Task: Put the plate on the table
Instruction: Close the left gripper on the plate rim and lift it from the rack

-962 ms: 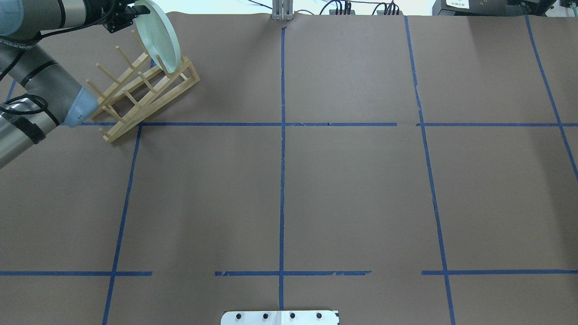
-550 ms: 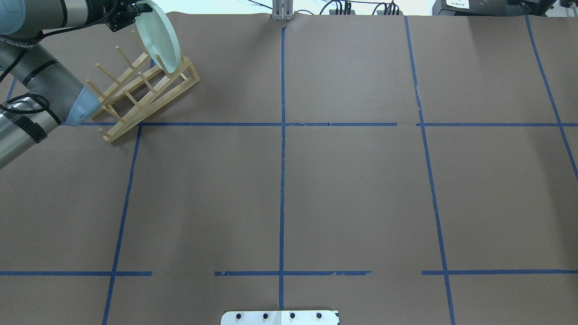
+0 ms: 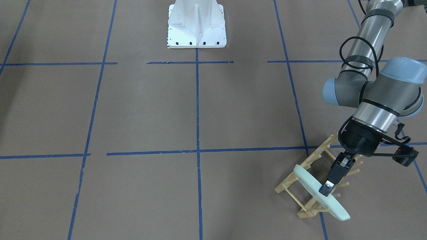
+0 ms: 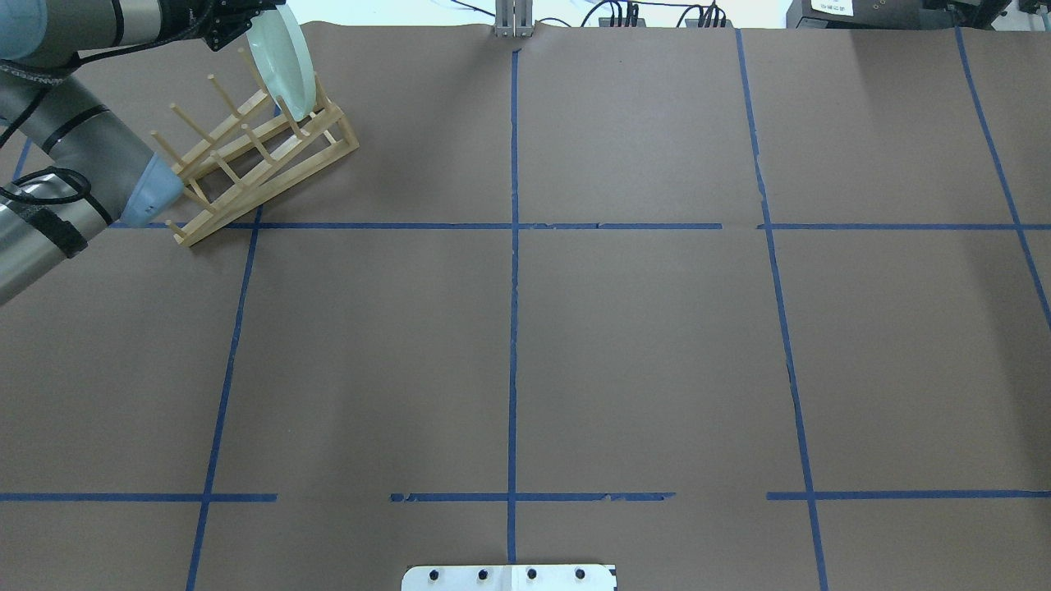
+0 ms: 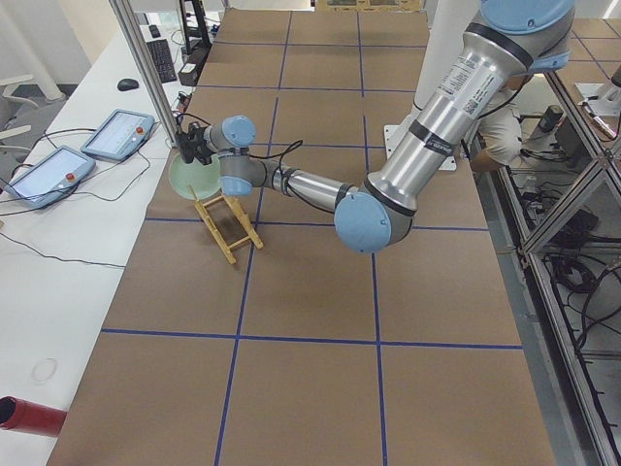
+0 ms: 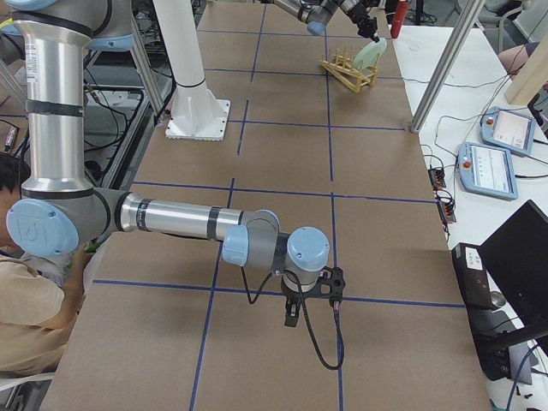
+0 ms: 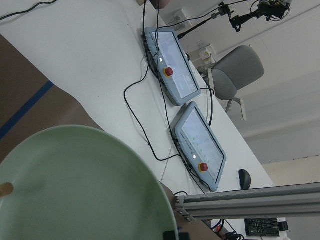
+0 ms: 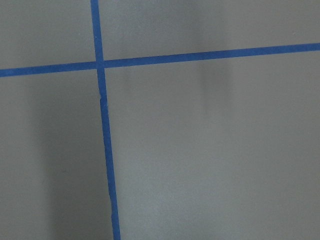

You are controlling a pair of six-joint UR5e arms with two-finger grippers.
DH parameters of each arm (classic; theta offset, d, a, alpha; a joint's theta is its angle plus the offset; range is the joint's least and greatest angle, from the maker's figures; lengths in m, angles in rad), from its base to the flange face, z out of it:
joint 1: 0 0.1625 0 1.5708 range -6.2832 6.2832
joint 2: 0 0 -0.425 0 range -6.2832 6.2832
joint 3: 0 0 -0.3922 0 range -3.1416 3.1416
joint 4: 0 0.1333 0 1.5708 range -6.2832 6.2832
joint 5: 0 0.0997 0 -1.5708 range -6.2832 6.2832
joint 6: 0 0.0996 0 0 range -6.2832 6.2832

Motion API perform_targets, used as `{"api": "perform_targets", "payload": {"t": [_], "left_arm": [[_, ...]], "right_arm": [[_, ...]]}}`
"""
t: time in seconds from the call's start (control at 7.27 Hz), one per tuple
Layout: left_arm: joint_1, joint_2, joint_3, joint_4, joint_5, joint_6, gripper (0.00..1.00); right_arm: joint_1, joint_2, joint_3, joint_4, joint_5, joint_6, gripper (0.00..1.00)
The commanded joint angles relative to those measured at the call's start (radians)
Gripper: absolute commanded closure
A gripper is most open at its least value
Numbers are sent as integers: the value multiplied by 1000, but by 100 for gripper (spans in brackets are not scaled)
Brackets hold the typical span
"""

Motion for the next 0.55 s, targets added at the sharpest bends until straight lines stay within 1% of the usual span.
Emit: {"api": "perform_targets", "payload": {"t": [0.0, 0.28, 0.41], "left_arm": [[-18, 1, -88, 5, -2, -10, 100], [-61, 6, -199, 8, -6, -67, 100], [-59, 42, -330, 107, -8, -78, 100]], "right_arm": [[0, 2, 0, 0, 0, 0, 0], [0, 2, 0, 0, 0, 0, 0], [0, 2, 0, 0, 0, 0, 0]]}}
